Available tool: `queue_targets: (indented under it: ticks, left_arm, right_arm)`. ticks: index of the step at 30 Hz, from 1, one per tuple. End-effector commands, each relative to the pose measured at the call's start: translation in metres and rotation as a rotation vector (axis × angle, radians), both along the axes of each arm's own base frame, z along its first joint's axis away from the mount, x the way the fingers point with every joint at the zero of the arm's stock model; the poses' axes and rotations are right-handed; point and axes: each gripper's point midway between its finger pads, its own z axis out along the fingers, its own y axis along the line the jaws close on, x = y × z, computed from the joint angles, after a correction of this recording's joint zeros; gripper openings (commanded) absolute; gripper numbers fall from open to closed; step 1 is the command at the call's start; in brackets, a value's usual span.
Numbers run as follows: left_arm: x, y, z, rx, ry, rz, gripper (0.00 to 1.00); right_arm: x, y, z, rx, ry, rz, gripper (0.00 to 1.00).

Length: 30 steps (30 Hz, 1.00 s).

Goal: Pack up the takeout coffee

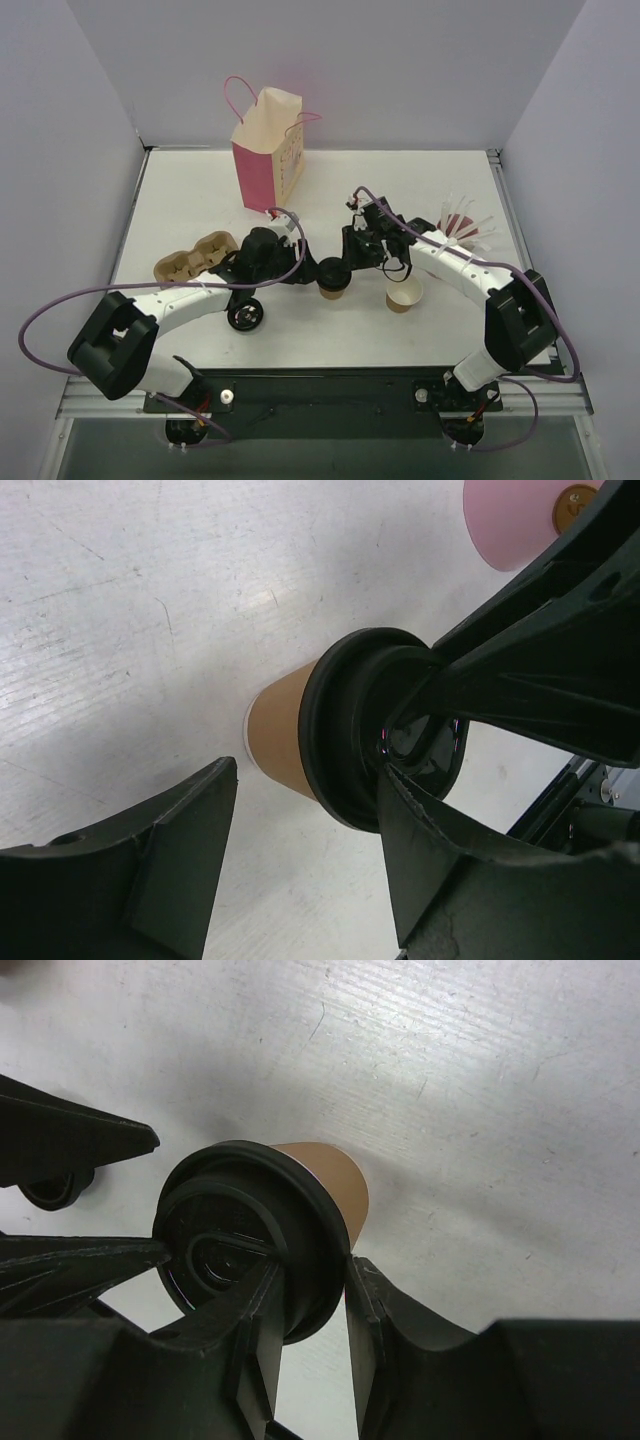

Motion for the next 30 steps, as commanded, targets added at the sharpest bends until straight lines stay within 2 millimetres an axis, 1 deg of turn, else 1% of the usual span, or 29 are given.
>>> queue_targets:
  ticks: [1,5,8,9,12,13,15,17,18,20,21,23,25,26,27,28,29,30]
  left_arm:
    - [0.008,0.001,-0.008,0.030,-0.036,0.012,0.66]
    - [0.004,0.010,-0.020,0.087,-0.025,0.045,0.65]
    - [-0.003,0.022,-0.041,0.146,0.013,0.081,0.65]
    - [-0.004,0.025,-0.048,0.162,0.033,0.093,0.65]
    - [-0.006,0.038,-0.070,0.226,0.078,0.140,0.62]
    - [-0.009,0.043,-0.077,0.254,0.100,0.154,0.60]
    - [-0.015,0.050,-0.087,0.298,0.148,0.175,0.60]
    - [-0.015,0.053,-0.087,0.314,0.132,0.200,0.60]
    - [-0.022,0.058,-0.091,0.336,0.152,0.205,0.60]
    - [-0.024,0.058,-0.090,0.328,0.156,0.204,0.60]
    - [-0.023,0.055,-0.083,0.307,0.145,0.197,0.60]
    - [-0.024,0.047,-0.074,0.269,0.134,0.170,0.61]
    - [-0.017,0.037,-0.052,0.217,0.094,0.151,0.61]
    - [-0.016,0.031,-0.042,0.195,0.081,0.126,0.62]
    - [-0.014,0.027,-0.033,0.178,0.069,0.112,0.64]
    - [-0.007,0.018,-0.014,0.151,0.039,0.100,0.65]
    - [-0.002,0.017,-0.005,0.150,0.018,0.095,0.66]
    - [-0.004,0.014,0.001,0.149,0.024,0.070,0.67]
  right_arm:
    - [-0.018,-0.013,-0.029,-0.040,0.058,-0.009,0.27]
    - [-0.022,-0.015,-0.036,-0.029,0.065,-0.018,0.26]
    - [-0.026,-0.019,-0.047,-0.039,0.076,-0.043,0.26]
    - [-0.030,-0.022,-0.055,-0.050,0.095,-0.052,0.25]
    - [-0.034,-0.025,-0.066,-0.052,0.113,-0.074,0.25]
    - [-0.037,-0.028,-0.072,-0.065,0.121,-0.081,0.25]
    - [-0.037,-0.031,-0.073,-0.071,0.121,-0.098,0.25]
    - [-0.035,-0.034,-0.070,-0.082,0.110,-0.119,0.24]
    - [-0.033,-0.034,-0.067,-0.081,0.104,-0.123,0.25]
    - [-0.029,-0.030,-0.056,-0.064,0.084,-0.119,0.24]
    - [-0.028,-0.027,-0.052,-0.054,0.076,-0.111,0.24]
    - [-0.020,-0.019,-0.034,-0.024,0.047,-0.095,0.25]
    - [-0.017,-0.017,-0.023,-0.019,0.043,-0.084,0.25]
    - [-0.009,-0.012,-0.009,-0.002,0.013,-0.081,0.26]
    - [-0.006,-0.010,-0.001,0.008,-0.001,-0.081,0.29]
    - [-0.005,-0.009,0.005,0.009,-0.004,-0.078,0.31]
    - [0.001,-0.005,0.020,0.029,-0.035,-0.077,0.33]
    - [0.003,-0.004,0.026,0.034,-0.046,-0.077,0.36]
